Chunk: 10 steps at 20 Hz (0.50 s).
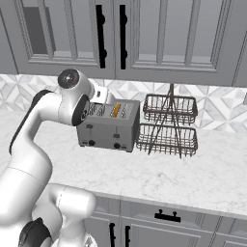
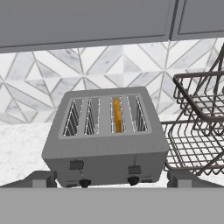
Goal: Start the toaster. Once the lever pops up, take the bread to the plate on the dining counter.
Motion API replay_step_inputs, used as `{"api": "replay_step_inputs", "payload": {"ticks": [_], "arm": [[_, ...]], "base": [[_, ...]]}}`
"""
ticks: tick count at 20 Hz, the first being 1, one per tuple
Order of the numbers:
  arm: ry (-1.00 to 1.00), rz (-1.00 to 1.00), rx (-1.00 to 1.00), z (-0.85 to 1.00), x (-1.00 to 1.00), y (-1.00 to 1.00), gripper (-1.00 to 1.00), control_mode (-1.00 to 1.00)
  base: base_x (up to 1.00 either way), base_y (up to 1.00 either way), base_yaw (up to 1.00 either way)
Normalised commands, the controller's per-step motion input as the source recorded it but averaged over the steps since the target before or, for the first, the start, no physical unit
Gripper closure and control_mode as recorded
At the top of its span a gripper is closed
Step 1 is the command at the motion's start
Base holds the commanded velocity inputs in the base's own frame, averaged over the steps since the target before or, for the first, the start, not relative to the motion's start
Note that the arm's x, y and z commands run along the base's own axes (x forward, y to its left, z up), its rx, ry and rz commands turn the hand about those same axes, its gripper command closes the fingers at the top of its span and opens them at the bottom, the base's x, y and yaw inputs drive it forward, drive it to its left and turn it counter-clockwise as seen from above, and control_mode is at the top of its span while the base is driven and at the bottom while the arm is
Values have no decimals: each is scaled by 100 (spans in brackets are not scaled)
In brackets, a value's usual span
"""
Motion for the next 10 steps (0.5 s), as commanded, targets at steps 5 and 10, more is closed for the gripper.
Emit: {"api": "replay_step_inputs", "payload": {"ticks": [5,10], "arm": [[0,0,0,0,0,0,-100,-100],[0,0,0,0,0,0,-100,-100]], "base": [[0,0,0],[0,0,0]]}}
